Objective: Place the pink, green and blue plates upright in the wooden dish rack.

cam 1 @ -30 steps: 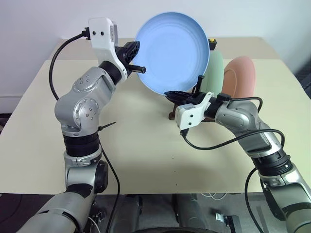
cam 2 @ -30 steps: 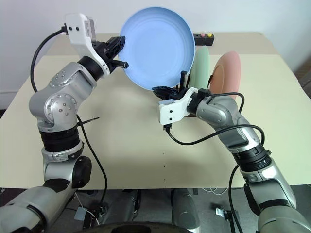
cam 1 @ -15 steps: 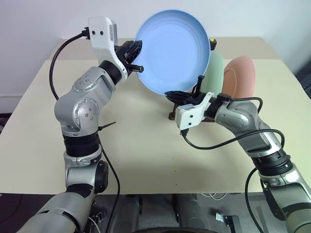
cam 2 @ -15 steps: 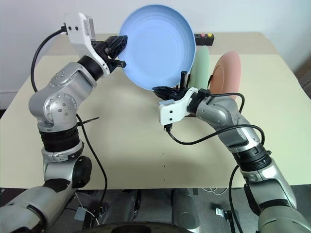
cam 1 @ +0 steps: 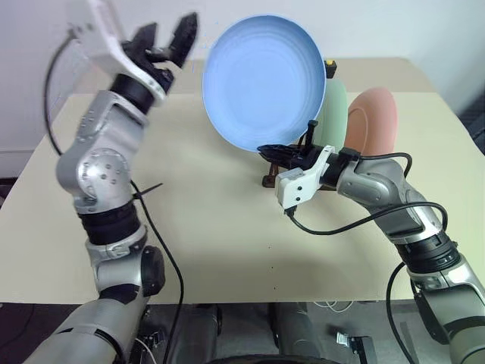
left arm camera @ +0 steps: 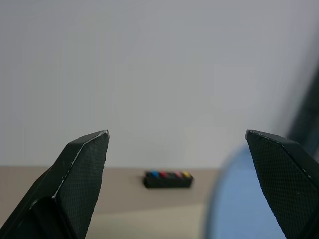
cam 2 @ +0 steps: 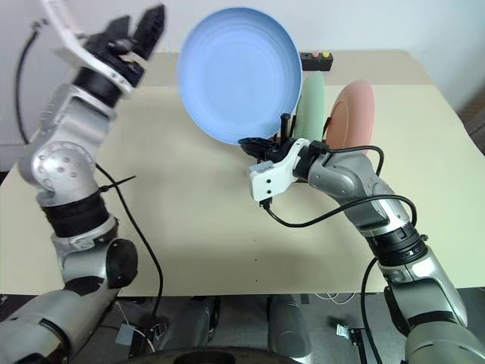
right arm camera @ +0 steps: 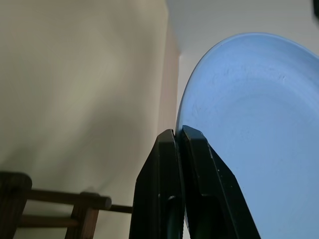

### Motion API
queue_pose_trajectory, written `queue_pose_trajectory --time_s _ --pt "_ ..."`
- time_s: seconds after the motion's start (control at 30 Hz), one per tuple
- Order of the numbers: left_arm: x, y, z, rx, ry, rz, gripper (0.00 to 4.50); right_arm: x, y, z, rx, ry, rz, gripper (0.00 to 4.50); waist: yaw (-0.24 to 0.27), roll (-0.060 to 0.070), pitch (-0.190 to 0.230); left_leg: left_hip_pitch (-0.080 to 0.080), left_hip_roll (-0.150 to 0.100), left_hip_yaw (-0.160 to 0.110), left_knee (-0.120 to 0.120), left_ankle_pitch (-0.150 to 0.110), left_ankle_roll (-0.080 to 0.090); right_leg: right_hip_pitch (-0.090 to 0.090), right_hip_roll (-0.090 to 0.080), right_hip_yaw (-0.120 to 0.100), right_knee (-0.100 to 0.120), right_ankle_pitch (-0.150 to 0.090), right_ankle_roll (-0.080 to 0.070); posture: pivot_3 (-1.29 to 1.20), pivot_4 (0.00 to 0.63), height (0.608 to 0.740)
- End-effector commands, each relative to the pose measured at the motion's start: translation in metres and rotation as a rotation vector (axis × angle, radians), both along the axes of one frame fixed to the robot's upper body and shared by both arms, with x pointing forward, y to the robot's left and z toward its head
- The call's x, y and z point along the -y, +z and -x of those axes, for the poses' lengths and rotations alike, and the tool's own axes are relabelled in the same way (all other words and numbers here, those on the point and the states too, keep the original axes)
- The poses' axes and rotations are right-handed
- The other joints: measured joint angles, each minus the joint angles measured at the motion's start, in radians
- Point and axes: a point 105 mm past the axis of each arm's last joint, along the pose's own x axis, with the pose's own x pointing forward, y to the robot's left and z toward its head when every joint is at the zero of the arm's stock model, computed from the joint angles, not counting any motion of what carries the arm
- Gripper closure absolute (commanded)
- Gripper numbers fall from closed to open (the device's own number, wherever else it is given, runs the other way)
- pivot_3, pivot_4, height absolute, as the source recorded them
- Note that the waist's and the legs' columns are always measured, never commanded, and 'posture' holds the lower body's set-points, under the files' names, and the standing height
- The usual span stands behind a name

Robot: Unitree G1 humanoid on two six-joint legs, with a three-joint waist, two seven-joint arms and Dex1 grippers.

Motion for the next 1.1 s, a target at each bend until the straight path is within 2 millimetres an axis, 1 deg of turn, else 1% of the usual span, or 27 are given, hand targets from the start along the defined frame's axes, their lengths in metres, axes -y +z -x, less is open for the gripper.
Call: queue_pose_trajectory --time_s 0.03,0.07,0.1,0.13,0.2,0.27,0.33,0.4,0.5,0.63,0.7,0.83,0.93,1.1 --pt "-0.031 0.003 0.001 0.04 0.114 -0.034 0.01 -0.004 0.035 0.008 0.097 0.06 -0.085 4.5 0.001 0.0 0.0 0.0 0.0 0.0 0.0 0.0 0.0 0.0 0.0 0.0 0.0 0.0 0.0 0.0 0.15 0.74" --pt "-0.042 -0.008 -0.003 0.014 0.154 -0.066 0.01 -0.007 0.043 0.012 0.094 0.087 -0.132 4.5 0.001 0.0 0.0 0.0 0.0 0.0 0.0 0.0 0.0 0.0 0.0 0.0 0.0 0.0 0.0 0.0 0.15 0.74" --pt "-0.049 -0.024 -0.007 -0.026 0.186 -0.128 0.01 -0.01 0.055 0.016 0.08 0.119 -0.205 4.5 0.001 0.0 0.0 0.0 0.0 0.0 0.0 0.0 0.0 0.0 0.0 0.0 0.0 0.0 0.0 0.0 0.15 0.74" --pt "-0.05 -0.042 -0.01 -0.061 0.195 -0.212 0.01 -0.013 0.063 0.02 0.055 0.148 -0.265 4.5 -0.002 0.0 0.0 0.0 0.0 0.0 0.0 0.0 0.0 0.0 0.0 0.0 0.0 0.0 0.0 0.0 0.15 0.74" --pt "-0.041 -0.077 -0.01 -0.112 0.163 -0.375 0.01 -0.016 0.075 0.025 -0.012 0.193 -0.375 4.5 -0.007 0.001 0.0 0.0 0.0 0.0 -0.001 0.0 0.0 0.0 0.0 0.0 0.0 0.0 0.0 0.0 0.15 0.74" --pt "-0.027 -0.111 -0.007 -0.182 0.083 -0.491 0.01 -0.018 0.083 0.03 -0.093 0.23 -0.468 4.5 0.0 0.0 0.0 0.0 0.0 -0.001 -0.001 0.0 0.0 0.0 0.0 0.0 0.0 0.0 0.0 0.0 0.15 0.74" --pt "-0.019 -0.133 -0.001 -0.218 0.026 -0.542 0.01 -0.02 0.089 0.036 -0.19 0.273 -0.558 4.5 0.005 0.0 0.0 0.0 0.0 -0.001 0.0 0.0 0.0 0.001 0.0 0.0 -0.001 0.0 -0.001 0.0 0.15 0.74" --pt "-0.011 -0.15 0.005 -0.257 -0.039 -0.567 0.01 -0.022 0.096 0.043 -0.321 0.33 -0.682 4.5 0.007 0.0 0.0 -0.001 0.0 -0.001 0.0 0.0 0.0 0.001 0.0 0.0 0.0 0.001 -0.001 0.0 0.15 0.74" --pt "0.004 -0.163 0.016 -0.261 -0.133 -0.62 0.01 -0.021 0.102 0.049 -0.47 0.383 -0.811 4.5 0.004 0.0 0.0 0.0 0.001 -0.001 -0.001 0.0 0.0 0.0 0.0 0.0 0.0 0.001 -0.001 0.0 0.15 0.74" --pt "0.028 -0.185 0.038 -0.272 -0.313 -0.684 0.01 -0.017 0.096 0.05 -0.717 0.429 -0.986 4.5 0.003 0.001 0.0 0.0 0.001 -0.001 -0.001 0.0 0.0 0.0 0.0 0.0 0.0 0.001 -0.002 0.0 0.15 0.74" --pt "0.033 -0.189 0.042 -0.275 -0.349 -0.681 0.01 -0.016 0.095 0.049 -0.773 0.427 -1.031 4.5 0.003 0.002 0.0 0.0 0.001 -0.001 -0.001 0.0 0.0 0.0 0.0 0.0 0.0 0.001 -0.002 0.0 0.15 0.74" --pt "0.051 -0.199 0.053 -0.267 -0.436 -0.722 0.01 -0.012 0.091 0.049 -0.928 0.452 -1.173 4.5 0.003 0.002 0.0 0.0 0.001 -0.001 -0.001 0.0 0.0 0.0 0.0 0.0 0.001 0.001 -0.002 0.0 0.15 0.74" --pt "0.058 -0.202 0.055 -0.27 -0.454 -0.721 0.01 -0.007 0.086 0.046 -1.013 0.445 -1.267 4.5 0.003 0.002 0.0 0.0 0.001 -0.001 -0.001 0.0 0.0 0.0 0.0 0.0 0.001 0.001 -0.002 0.0 0.15 0.74" --pt "0.07 -0.203 0.057 -0.261 -0.495 -0.713 0.01 -0.001 0.076 0.042 -1.061 0.399 -1.342 4.5 0.003 0.002 0.0 0.0 0.001 -0.001 -0.001 0.0 0.0 0.0 0.0 0.0 0.001 0.001 -0.002 0.0 0.15 0.74"
